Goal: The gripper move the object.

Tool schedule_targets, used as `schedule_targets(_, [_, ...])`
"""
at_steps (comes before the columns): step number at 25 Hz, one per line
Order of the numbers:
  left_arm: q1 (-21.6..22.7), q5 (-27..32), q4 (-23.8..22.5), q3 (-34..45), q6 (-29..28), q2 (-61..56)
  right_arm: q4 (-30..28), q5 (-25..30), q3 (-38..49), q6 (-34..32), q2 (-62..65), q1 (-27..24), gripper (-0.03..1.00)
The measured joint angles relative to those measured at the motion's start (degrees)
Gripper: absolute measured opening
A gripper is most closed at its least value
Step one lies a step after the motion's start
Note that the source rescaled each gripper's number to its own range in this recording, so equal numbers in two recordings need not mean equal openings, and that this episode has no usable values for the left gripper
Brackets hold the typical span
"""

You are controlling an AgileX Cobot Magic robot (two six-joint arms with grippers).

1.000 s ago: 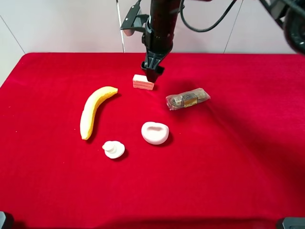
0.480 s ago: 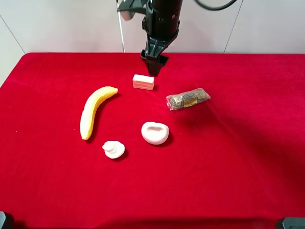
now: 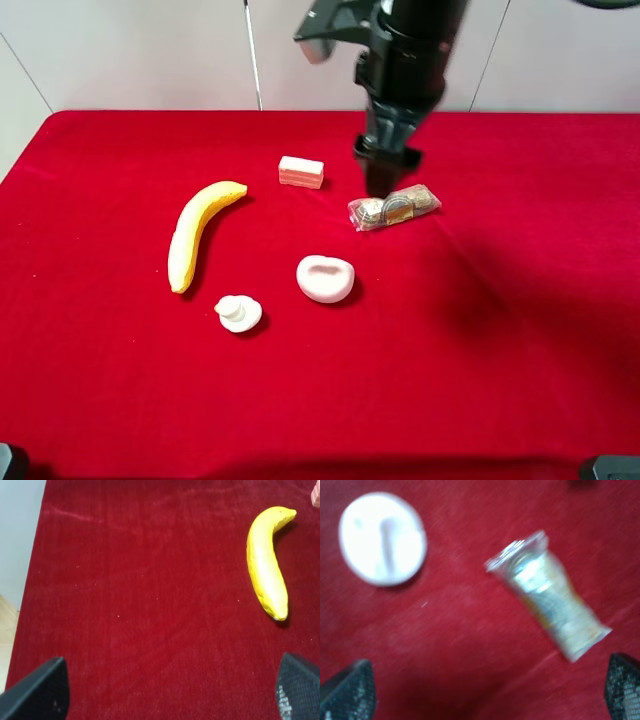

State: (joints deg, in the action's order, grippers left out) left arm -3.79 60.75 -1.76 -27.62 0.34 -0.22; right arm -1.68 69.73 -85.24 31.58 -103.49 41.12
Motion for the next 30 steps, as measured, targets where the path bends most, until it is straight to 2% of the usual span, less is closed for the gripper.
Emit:
schedule_targets(9, [0.0, 0.0, 0.0, 0.0, 0.0, 0.0, 5.34, 0.0, 14.59, -2.12, 14.3, 0.0, 1.0])
schedule_targets(23, [0.0, 0.0, 0.0, 0.0, 0.0, 0.0, 6.41, -0.68, 32.83, -7.09, 35.42, 0.0, 1.0])
schedule_targets(30, [0.0, 0.0, 0.0, 0.0, 0.0, 0.0, 8.24, -2.87, 40.55, -8.98, 45.82, 0.0, 1.0])
